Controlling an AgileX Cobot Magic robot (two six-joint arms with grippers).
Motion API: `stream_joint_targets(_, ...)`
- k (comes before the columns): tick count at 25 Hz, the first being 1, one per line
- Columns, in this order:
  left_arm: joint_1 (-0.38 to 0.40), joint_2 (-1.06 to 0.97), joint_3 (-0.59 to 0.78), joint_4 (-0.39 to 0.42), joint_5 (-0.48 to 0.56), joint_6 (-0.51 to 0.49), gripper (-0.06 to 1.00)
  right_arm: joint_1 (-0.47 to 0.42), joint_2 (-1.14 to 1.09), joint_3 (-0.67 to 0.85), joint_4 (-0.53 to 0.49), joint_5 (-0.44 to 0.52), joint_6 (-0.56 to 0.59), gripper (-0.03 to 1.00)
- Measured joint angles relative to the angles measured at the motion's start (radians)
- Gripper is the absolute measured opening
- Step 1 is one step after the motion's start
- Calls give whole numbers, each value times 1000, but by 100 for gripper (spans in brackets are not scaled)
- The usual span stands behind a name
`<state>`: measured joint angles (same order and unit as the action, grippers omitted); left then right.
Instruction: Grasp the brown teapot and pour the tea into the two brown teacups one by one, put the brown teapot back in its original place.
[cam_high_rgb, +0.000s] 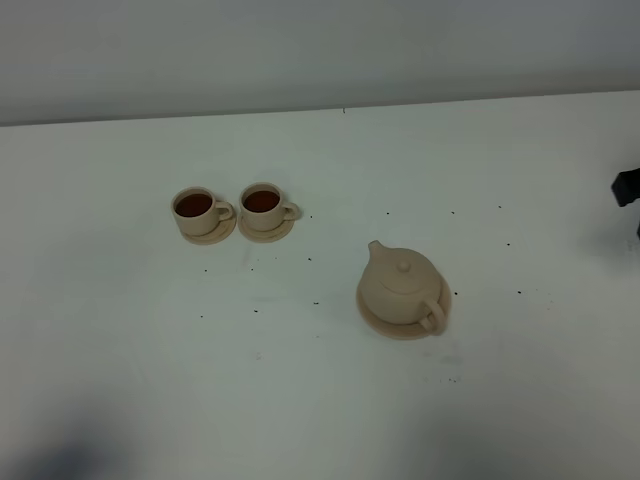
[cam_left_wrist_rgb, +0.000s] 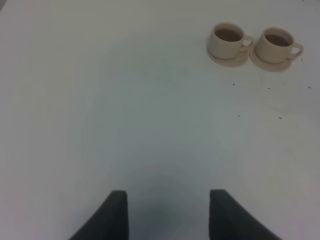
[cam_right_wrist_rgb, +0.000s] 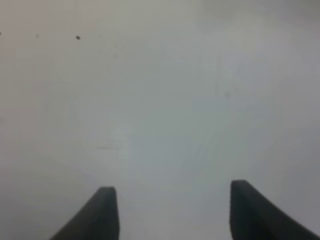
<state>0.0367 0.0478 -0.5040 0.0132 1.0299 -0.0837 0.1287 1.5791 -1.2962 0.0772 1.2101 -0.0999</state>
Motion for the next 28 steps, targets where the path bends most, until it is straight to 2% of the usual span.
stream_joint_targets(4, 0, 0, 0, 0, 0, 0, 40, -28, -144, 90, 7, 0, -4, 46)
stream_joint_targets(8, 0, 0, 0, 0, 0, 0, 40, -34, -380, 225, 7, 1, 1, 45)
stream_joint_targets(13, 0, 0, 0, 0, 0, 0, 40, -35, -746, 438, 3, 5, 29, 45)
stream_joint_targets(18, 0, 0, 0, 0, 0, 0, 40, -35, -1100, 603, 1, 6, 9, 45)
stream_joint_targets(25, 0, 0, 0, 0, 0, 0, 40, -35, -1316, 699, -7, 1, -6, 45)
stream_joint_targets(28, 0, 0, 0, 0, 0, 0, 40, -35, -1353, 742, -8, -42, -11, 45)
